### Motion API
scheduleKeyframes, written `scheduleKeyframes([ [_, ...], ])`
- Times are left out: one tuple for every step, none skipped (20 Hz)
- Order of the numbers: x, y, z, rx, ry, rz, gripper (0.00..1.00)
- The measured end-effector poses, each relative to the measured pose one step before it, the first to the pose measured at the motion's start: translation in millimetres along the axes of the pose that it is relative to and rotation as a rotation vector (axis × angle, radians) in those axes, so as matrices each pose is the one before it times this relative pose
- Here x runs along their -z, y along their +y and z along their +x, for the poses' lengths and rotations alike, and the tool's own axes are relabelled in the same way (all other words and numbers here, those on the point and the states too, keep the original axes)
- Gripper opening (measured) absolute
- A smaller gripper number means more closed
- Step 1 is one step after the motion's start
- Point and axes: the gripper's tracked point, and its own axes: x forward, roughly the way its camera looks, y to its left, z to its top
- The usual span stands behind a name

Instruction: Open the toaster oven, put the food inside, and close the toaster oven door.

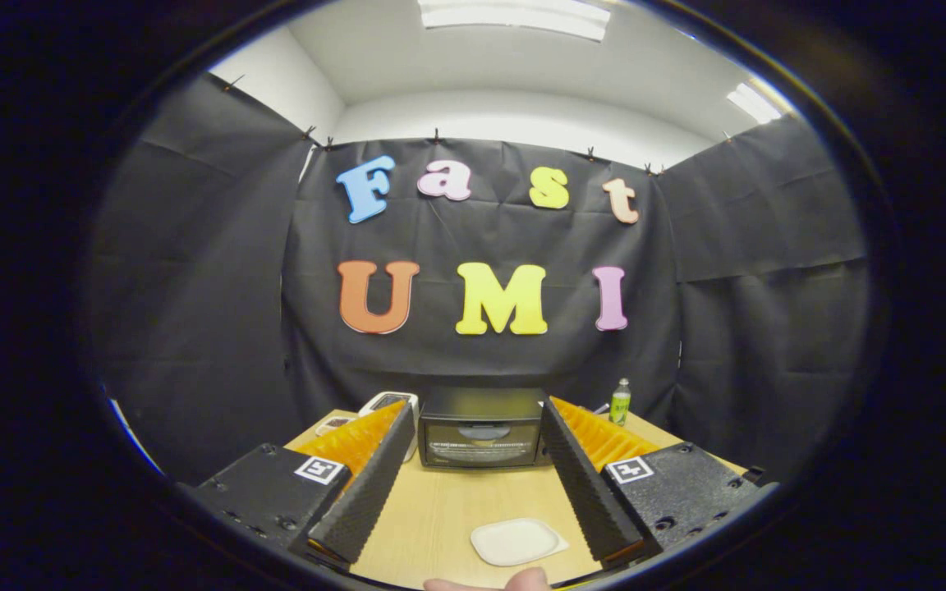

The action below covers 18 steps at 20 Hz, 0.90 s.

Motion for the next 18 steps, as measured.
scheduleKeyframes([
  [-0.22, -0.34, 0.11, -0.00078, -0.00508, 0.00923, 1.0],
  [1.51, -2.92, 1.69, 0.00144, -0.00147, 0.00637, 1.0],
  [0.9, -0.79, 0.38, 0.00401, 0.00026, 0.00302, 1.0],
  [0.13, -1.35, 0.17, 0.00636, 0.00005, -0.00169, 1.0],
  [0.3, -1.35, 0.3, 0.00486, 0.00219, -0.00376, 1.0],
  [0.57, -0.72, 1.2, 0.00457, 0.0009, -0.0043, 1.0],
  [-0.59, 0.68, -0.87, 0.00379, -0.00016, -0.0024, 1.0],
  [-0.48, 0.43, -0.28, 0.00169, -0.00176, -0.00166, 1.0],
  [-1.31, 0.76, -0.78, 0.00042, -0.00295, -0.00264, 1.0],
  [-1.09, 0.94, -0.05, -0.00102, -0.00642, -0.00473, 1.0],
  [-0.97, 0.66, -0.13, 0.00138, -0.00332, -0.00093, 1.0],
  [0.88, -0.87, 0.14, 0.0016, -0.00341, 0.00286, 1.0],
  [-0.81, -0.56, -0.62, 0.00119, -0.00497, 0.00755, 1.0],
  [0.74, -1.57, -0.34, 0.00262, -0.0008, 0.00702, 1.0],
  [0.78, -2.04, -0.26, 0.00214, 0.00283, 0.00762, 1.0],
  [1.6, -2.22, 0.14, 0.00151, 0.00376, 0.01077, 1.0],
  [0.49, -1.67, 0.73, 0.00165, 0.00322, 0.00659, 1.0],
  [1.24, -2.02, 0.63, 0.0031, 0.00344, 0.00519, 1.0],
])
